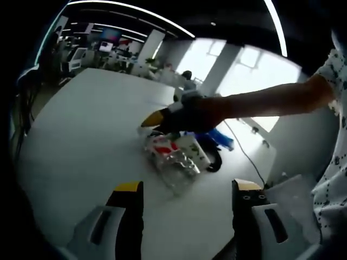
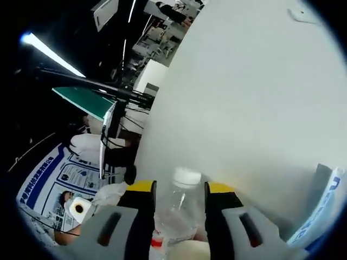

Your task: Arrange the tabletop items into an orderly group along one side of the table until the central work area is clear of visible clutter.

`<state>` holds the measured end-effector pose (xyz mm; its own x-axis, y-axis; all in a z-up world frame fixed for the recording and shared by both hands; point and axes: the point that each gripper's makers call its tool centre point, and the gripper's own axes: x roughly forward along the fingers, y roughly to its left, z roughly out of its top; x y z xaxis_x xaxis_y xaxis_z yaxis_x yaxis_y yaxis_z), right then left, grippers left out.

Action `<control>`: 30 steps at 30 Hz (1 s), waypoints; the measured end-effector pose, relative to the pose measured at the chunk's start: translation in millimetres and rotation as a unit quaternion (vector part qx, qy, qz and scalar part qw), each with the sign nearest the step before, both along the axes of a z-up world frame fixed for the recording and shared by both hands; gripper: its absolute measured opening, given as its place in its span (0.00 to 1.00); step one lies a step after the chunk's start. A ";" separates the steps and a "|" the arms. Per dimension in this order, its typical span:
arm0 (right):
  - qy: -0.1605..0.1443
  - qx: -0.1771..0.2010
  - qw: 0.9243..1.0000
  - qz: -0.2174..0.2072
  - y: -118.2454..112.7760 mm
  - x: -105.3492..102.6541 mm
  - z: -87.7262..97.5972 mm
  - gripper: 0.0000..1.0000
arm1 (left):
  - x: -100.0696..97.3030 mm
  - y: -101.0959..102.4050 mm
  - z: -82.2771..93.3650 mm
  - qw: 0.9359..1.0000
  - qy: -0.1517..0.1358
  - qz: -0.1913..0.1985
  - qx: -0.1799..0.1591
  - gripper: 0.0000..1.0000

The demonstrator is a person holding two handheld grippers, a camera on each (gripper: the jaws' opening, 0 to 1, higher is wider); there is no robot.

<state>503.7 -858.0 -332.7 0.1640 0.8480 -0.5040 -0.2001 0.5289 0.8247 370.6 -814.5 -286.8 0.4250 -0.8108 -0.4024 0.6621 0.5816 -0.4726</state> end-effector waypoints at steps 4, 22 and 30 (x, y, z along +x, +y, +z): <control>0.006 0.008 1.000 -0.004 4.7 2.1 1.7 0.32 | 0.3 0.5 -1.7 1.000 0.002 0.001 -0.001 0.62; 0.020 0.017 1.000 -0.007 -3.8 22.0 -15.4 0.21 | 2.8 2.3 -5.8 1.000 0.006 0.007 -0.003 0.61; 0.022 0.022 0.999 -0.012 6.2 4.8 -6.0 0.20 | 5.6 0.5 -7.3 1.000 0.007 0.008 -0.004 0.61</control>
<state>508.5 -851.7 -338.8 0.1627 0.8654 -0.4740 -0.1508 0.4966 0.8548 376.2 -814.0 -294.2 0.4316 -0.8073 -0.4024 0.6458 0.5880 -0.4870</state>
